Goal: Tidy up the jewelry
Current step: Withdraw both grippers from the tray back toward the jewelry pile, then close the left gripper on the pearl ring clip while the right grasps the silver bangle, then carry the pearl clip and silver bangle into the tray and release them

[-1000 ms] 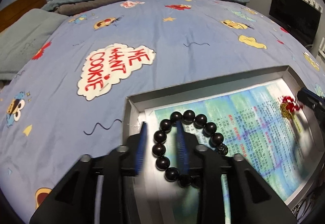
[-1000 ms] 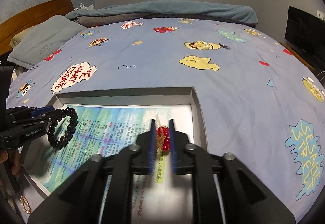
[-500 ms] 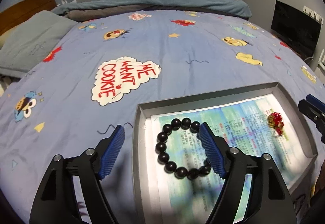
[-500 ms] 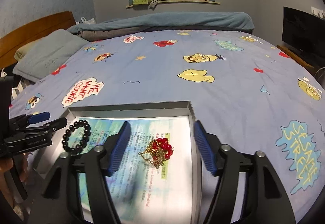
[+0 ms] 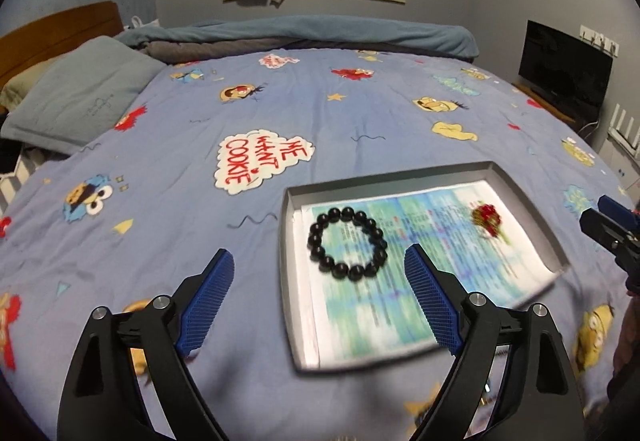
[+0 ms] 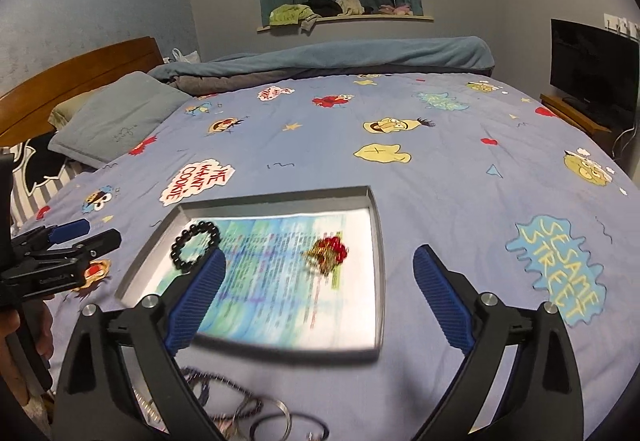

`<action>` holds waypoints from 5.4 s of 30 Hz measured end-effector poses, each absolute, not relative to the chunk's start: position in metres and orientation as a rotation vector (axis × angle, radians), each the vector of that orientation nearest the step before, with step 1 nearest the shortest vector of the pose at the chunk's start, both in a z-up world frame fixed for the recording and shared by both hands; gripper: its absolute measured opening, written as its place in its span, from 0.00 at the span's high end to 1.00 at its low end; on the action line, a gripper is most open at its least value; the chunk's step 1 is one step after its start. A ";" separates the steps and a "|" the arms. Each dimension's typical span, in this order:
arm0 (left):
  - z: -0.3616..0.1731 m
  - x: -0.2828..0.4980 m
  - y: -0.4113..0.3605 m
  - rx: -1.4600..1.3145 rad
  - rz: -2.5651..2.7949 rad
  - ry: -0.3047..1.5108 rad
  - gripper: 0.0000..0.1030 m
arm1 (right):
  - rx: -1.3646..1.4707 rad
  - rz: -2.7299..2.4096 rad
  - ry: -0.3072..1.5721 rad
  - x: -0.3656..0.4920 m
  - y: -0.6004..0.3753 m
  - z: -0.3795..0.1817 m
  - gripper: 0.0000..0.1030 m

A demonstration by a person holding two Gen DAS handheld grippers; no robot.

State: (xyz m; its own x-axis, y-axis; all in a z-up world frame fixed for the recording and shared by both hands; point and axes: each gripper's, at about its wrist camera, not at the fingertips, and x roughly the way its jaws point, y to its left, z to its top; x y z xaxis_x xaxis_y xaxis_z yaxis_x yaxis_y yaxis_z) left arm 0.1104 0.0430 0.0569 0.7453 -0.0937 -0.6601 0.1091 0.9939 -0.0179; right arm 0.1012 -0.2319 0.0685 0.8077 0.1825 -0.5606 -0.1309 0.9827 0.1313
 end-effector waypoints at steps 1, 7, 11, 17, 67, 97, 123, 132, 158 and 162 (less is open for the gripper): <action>0.060 0.102 0.046 0.016 -0.113 0.718 0.15 | 0.087 0.171 0.610 0.097 -0.232 0.069 0.08; 0.065 0.064 0.061 0.031 -0.104 0.709 0.13 | 0.065 0.189 0.613 0.060 -0.234 0.070 0.05; 0.053 0.038 0.070 0.071 -0.100 0.732 0.13 | 0.046 0.195 0.622 0.042 -0.238 0.066 0.05; 0.022 0.009 0.078 0.091 -0.117 0.789 0.12 | -0.008 0.213 0.661 0.021 -0.240 0.047 0.05; -0.039 0.013 0.050 0.107 -0.241 0.893 0.18 | -0.138 0.334 0.746 0.034 -0.183 -0.029 0.55; -0.010 0.005 0.057 0.118 -0.220 0.775 0.59 | -0.087 0.319 0.682 0.028 -0.196 -0.010 0.55; 0.056 0.102 0.037 0.064 -0.275 0.701 0.59 | -0.067 0.269 0.583 0.109 -0.205 0.058 0.55; 0.012 0.135 0.026 0.079 -0.279 0.812 0.59 | -0.051 0.249 0.682 0.141 -0.214 0.019 0.55; -0.031 0.153 0.018 0.099 -0.307 0.953 0.59 | -0.176 0.214 0.841 0.174 -0.192 -0.021 0.55; -0.032 0.153 0.018 0.111 -0.296 0.946 0.59 | -0.178 0.215 0.839 0.174 -0.191 -0.022 0.55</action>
State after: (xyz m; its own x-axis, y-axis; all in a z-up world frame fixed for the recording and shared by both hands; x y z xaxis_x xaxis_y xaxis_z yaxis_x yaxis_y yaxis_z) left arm 0.1535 0.0175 -0.0322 0.5482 -0.2012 -0.8118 0.2977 0.9540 -0.0354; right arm 0.1737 -0.1911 -0.0223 0.6490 0.1180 -0.7516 -0.2575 0.9637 -0.0710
